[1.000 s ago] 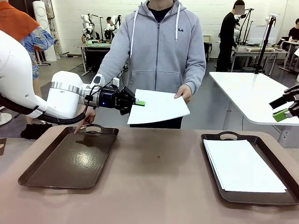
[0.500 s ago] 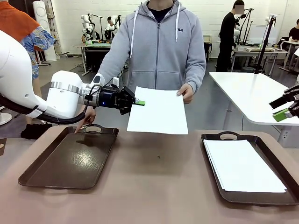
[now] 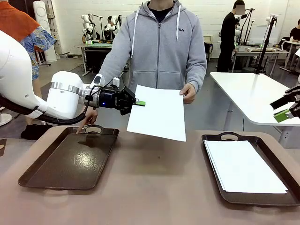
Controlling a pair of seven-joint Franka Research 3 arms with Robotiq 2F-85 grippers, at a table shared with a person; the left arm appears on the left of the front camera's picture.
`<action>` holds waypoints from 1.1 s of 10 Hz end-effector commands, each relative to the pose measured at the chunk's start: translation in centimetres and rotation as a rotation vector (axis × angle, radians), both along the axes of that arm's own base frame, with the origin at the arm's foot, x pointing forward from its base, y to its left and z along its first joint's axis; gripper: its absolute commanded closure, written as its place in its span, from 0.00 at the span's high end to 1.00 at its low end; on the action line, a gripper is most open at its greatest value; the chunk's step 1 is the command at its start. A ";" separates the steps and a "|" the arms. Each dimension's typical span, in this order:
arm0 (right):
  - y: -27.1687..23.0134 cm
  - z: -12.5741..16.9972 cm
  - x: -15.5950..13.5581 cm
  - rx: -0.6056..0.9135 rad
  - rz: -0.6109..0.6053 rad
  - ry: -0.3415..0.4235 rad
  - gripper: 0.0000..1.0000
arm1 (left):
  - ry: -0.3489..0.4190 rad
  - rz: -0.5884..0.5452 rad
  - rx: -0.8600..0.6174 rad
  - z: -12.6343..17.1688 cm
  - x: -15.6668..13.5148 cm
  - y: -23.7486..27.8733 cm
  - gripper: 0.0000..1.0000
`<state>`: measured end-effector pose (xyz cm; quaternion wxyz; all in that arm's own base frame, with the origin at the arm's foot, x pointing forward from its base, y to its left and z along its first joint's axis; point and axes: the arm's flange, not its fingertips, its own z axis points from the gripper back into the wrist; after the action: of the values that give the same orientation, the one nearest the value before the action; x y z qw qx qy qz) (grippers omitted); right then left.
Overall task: Sort the A4 documents.
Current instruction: Place the A4 Paper in the designated Handle tray.
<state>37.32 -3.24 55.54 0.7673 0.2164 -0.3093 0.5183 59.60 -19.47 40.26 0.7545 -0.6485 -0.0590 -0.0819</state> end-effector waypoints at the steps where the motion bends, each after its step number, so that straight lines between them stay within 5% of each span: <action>1: 0.0 -0.1 -0.1 -0.011 -0.003 0.004 0.98 | 0.003 0.006 0.005 -0.1 0.1 0.0 0.00; 6: 0.0 -0.1 -0.1 -0.011 -0.003 0.004 0.98 | 0.000 0.000 0.000 0.0 0.0 0.0 0.01; 8: 0.0 -0.1 -0.1 -0.011 -0.003 0.004 0.98 | -0.083 -0.175 0.130 2.2 -0.4 1.3 0.01; 11: 0.0 -0.1 -0.1 -0.011 -0.003 0.004 0.98 | -0.038 -0.220 0.212 5.9 -2.7 5.0 0.01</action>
<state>37.33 -3.28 55.53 0.7674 0.2167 -0.3095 0.5180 57.50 -15.61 45.29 0.7978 -0.5722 -0.0020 -0.1898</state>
